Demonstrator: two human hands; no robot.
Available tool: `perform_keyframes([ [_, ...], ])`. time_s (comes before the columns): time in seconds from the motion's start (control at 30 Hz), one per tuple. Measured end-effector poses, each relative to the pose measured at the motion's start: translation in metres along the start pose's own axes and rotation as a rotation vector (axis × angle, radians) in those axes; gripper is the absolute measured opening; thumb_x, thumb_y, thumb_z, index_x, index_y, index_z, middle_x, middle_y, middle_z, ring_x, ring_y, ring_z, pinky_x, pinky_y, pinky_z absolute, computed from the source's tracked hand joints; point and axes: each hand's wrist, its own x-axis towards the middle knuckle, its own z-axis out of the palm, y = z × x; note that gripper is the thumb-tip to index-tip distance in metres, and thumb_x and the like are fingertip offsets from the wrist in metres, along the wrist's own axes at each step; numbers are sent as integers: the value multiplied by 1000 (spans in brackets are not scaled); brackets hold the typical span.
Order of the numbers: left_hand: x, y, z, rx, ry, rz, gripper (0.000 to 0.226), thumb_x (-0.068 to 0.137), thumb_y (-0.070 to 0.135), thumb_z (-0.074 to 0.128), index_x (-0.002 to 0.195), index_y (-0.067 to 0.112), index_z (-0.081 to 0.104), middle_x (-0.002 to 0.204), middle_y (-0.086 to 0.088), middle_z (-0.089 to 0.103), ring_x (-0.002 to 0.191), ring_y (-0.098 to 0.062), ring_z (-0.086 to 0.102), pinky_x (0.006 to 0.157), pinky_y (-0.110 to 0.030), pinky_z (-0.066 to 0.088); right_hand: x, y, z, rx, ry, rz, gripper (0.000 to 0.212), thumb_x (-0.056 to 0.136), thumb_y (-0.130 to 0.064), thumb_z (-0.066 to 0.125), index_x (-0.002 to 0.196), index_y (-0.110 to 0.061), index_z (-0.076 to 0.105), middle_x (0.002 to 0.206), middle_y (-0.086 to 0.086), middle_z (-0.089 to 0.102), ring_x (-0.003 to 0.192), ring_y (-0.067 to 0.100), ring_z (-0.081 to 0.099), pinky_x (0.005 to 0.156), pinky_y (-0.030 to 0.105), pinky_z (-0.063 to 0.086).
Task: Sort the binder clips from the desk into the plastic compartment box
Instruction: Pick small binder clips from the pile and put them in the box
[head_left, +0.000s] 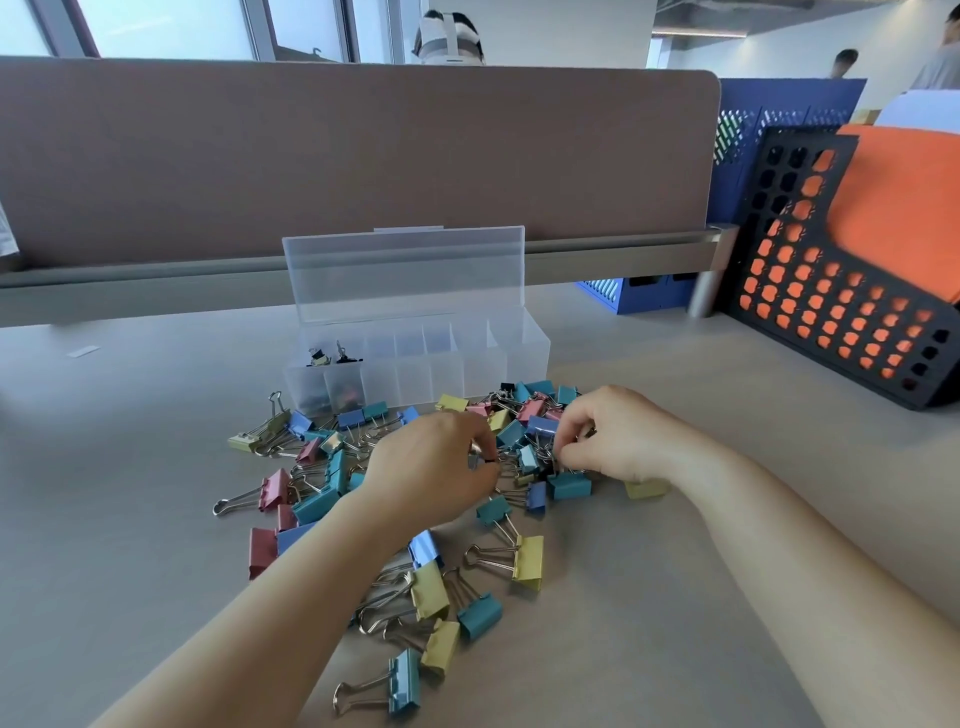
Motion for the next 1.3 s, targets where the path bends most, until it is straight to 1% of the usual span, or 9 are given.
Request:
perform_keyframes([
  [0.13, 0, 4, 3, 33, -35, 12, 30, 87, 51, 57, 115, 39, 59, 114, 14, 59, 96, -12, 55, 62, -25, 38, 1, -1, 6, -2, 8, -16, 5, 77, -22, 76, 81, -23, 72, 67, -13, 54, 61, 3, 47, 57, 22, 40],
  [0.2, 1, 4, 3, 49, -50, -1, 28, 88, 50, 57, 113, 39, 61, 119, 13, 58, 101, -12, 55, 62, -25, 38, 2, 0, 6, 18, -10, -11, 8, 76, -21, 76, 84, -23, 73, 65, -12, 53, 58, 3, 46, 56, 20, 38],
  [0.53, 2, 2, 4, 145, -11, 56, 22, 89, 37, 53, 107, 30, 63, 108, 9, 59, 85, -13, 52, 57, -24, 34, 1, 0, 1, 29, -110, 3, 17, 76, -13, 70, 88, -23, 74, 58, -12, 54, 47, 0, 43, 45, 12, 33],
  [0.63, 2, 0, 3, 44, 3, 20, 17, 88, 36, 55, 101, 29, 63, 90, 13, 56, 79, -9, 49, 58, -24, 35, 2, 1, 2, 31, -97, 0, 11, 77, -16, 73, 86, -21, 77, 59, -14, 57, 48, -2, 46, 46, 9, 34],
  [0.73, 3, -2, 0, -118, -2, -33, 5, 85, 32, 60, 87, 28, 63, 66, 12, 43, 61, -6, 41, 52, -24, 30, 3, 0, 6, -5, -75, 16, 8, 76, -27, 76, 79, -20, 75, 69, -7, 61, 60, 5, 50, 55, 19, 40],
  [0.83, 5, -5, -4, -303, -10, -59, 8, 83, 28, 64, 76, 27, 61, 60, 8, 41, 52, -9, 37, 54, -25, 30, 1, -4, 10, -106, -67, 37, 18, 72, -36, 76, 77, -18, 73, 72, 1, 60, 65, 13, 49, 59, 26, 39],
  [0.97, 7, -7, -12, -400, -124, -17, 6, 82, 22, 67, 76, 20, 69, 51, 9, 41, 46, -7, 35, 52, -23, 32, -1, -9, 14, -169, -63, 48, 12, 75, -31, 72, 76, -20, 71, 69, -3, 58, 65, 13, 49, 58, 25, 38],
  [1.13, 6, -10, -12, -339, -226, 12, 10, 84, 23, 64, 83, 19, 72, 50, 14, 50, 42, -2, 40, 48, -16, 35, 4, -4, 11, 200, -42, 119, 22, 76, -26, 70, 70, -6, 63, 63, 2, 47, 51, 11, 37, 44, 19, 29],
  [1.3, 5, -12, -10, -199, -81, -28, 14, 86, 26, 60, 98, 32, 65, 62, 13, 41, 52, -3, 40, 49, -21, 31, 8, 1, 3, 1126, -179, 303, 21, 82, -24, 47, 64, -13, 48, 62, 1, 42, 41, 8, 24, 36, 16, 12],
])
